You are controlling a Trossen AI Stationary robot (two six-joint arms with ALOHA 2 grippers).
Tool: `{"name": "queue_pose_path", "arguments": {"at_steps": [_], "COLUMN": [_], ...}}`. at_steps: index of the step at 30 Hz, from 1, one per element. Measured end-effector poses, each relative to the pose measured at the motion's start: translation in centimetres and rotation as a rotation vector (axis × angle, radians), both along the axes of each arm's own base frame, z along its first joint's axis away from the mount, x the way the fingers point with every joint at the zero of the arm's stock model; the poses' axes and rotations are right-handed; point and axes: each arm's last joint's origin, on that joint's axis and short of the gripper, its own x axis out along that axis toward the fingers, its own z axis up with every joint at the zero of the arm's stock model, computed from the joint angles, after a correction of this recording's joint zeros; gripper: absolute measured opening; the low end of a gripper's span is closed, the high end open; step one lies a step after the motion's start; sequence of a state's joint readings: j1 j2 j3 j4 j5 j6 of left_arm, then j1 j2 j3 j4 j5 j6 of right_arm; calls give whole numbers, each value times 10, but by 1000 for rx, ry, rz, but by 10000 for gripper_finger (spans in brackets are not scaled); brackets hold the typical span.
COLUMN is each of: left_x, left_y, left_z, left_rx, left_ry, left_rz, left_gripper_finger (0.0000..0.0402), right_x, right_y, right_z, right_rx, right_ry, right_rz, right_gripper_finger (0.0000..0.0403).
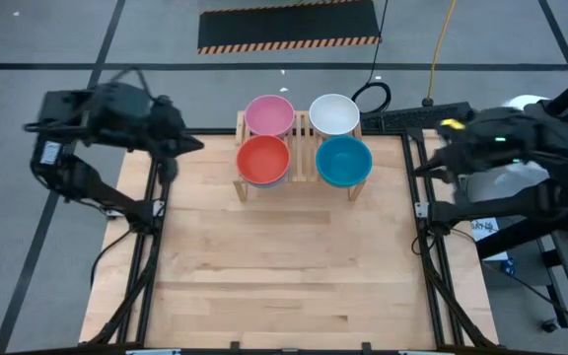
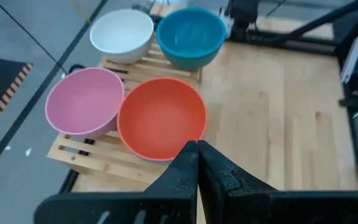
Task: Place and stack bowls onto a shelf
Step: Return to Home Position
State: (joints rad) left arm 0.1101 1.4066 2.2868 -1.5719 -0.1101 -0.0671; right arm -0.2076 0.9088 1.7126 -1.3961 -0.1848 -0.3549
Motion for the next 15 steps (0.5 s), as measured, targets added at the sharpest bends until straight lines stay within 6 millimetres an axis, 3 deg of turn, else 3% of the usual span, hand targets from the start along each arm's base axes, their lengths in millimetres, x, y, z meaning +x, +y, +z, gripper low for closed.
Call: {"name": "queue_pose_path", "arguments": {"at_steps": [6, 15], "left_x": [-41, -109], "left_y": [-9, -15], "left_z": [12, 18], "left_rx": [-21, -39], "left_ry": [-102, -246], "left_rz": [-8, -26], "left_gripper_finger": [3, 11], "right_x": [-46, -101], "right_y": [10, 20], "right_z": [6, 1], "right_rx": [38, 73], "right_ry": [-159, -286], "right_rz": [-49, -136], "right_gripper_finger": [0, 0]}}
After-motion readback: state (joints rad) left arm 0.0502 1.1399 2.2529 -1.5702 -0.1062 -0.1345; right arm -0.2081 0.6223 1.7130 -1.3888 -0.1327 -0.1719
